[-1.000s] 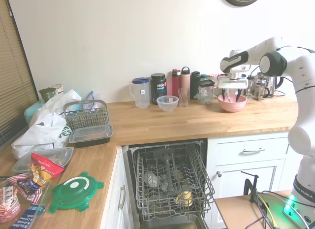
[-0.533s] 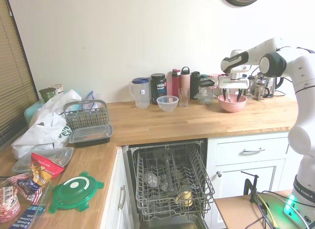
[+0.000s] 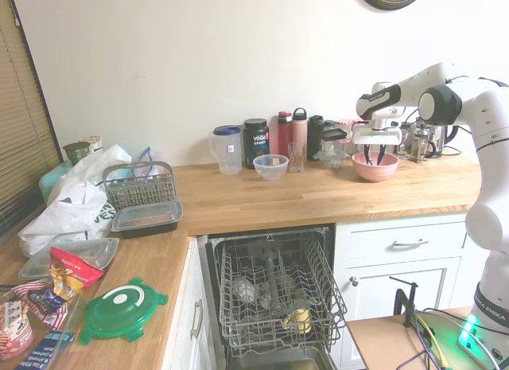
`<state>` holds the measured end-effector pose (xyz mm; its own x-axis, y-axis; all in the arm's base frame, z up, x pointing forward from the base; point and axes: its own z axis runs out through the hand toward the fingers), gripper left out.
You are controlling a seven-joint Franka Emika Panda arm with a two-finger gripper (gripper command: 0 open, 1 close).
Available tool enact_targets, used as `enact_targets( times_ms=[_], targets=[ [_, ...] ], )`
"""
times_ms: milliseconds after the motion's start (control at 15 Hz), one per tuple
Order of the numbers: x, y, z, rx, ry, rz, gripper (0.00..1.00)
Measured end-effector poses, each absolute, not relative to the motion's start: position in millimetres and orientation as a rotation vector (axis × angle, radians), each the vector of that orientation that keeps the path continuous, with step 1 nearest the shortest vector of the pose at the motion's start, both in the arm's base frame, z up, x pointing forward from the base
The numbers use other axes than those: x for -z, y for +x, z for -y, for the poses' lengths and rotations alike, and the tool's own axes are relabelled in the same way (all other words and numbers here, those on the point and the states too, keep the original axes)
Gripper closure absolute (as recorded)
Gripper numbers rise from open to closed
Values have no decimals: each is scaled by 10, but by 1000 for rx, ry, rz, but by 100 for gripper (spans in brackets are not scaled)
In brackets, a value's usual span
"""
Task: Put the fork in the dishwasher
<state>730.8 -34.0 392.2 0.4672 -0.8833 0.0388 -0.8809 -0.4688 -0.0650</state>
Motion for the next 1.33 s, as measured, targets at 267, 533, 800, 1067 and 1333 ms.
enact_targets(
  times_ms=[267,533,800,1067,1333],
  targets=[
    [-3923,7309,348,102,-2653,-1603,100],
    [-3939,7314,345,106,-2651,-1601,100],
    [-3949,7318,324,109,-2652,-1596,100],
    [-4356,7235,436,236,-2590,-1593,100],
    [-5142,6736,476,359,-2530,-1565,100]
  ],
)
